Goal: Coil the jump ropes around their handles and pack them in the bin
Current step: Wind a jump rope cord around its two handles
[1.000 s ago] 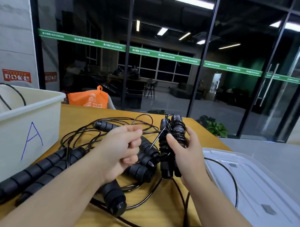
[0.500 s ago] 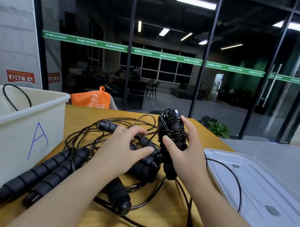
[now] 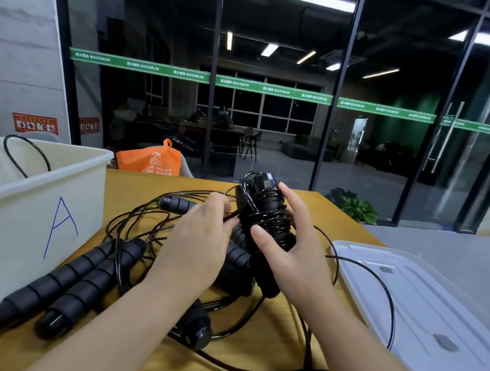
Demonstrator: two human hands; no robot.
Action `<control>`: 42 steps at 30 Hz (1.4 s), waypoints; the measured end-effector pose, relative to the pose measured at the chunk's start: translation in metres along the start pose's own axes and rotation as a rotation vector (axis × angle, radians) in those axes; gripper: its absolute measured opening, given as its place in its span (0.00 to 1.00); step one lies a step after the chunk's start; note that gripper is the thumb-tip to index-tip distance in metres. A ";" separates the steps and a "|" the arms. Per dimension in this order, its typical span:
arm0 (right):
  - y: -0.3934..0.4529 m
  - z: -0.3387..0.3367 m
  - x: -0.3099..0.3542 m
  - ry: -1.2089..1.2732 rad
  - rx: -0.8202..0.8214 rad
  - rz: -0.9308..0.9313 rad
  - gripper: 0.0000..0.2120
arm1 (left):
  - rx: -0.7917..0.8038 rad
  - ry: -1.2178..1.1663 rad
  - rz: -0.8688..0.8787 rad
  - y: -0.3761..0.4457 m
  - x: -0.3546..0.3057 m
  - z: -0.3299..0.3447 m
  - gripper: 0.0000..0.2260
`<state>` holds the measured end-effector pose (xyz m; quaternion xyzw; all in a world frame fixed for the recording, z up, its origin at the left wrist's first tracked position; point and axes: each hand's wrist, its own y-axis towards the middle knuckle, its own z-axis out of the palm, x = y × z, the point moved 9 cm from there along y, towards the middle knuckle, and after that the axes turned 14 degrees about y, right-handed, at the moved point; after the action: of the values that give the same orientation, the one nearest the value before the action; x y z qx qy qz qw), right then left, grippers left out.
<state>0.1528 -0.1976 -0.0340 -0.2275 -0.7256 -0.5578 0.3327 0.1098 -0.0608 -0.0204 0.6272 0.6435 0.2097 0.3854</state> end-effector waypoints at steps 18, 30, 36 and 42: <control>-0.002 0.007 -0.008 0.038 -0.050 0.018 0.22 | 0.066 -0.128 -0.064 0.004 0.018 0.004 0.24; 0.004 -0.002 -0.014 0.001 -0.106 0.046 0.24 | -0.023 -0.239 0.156 0.008 0.007 -0.010 0.24; 0.003 -0.005 -0.019 0.068 -0.091 0.168 0.27 | -0.047 -0.249 0.129 0.006 0.014 -0.008 0.24; 0.001 0.005 -0.028 0.390 0.001 0.325 0.32 | -0.037 -0.104 -0.037 0.008 0.043 0.007 0.26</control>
<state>0.1712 -0.1918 -0.0543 -0.2290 -0.6018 -0.5302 0.5516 0.1238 -0.0198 -0.0291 0.6180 0.6302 0.1813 0.4337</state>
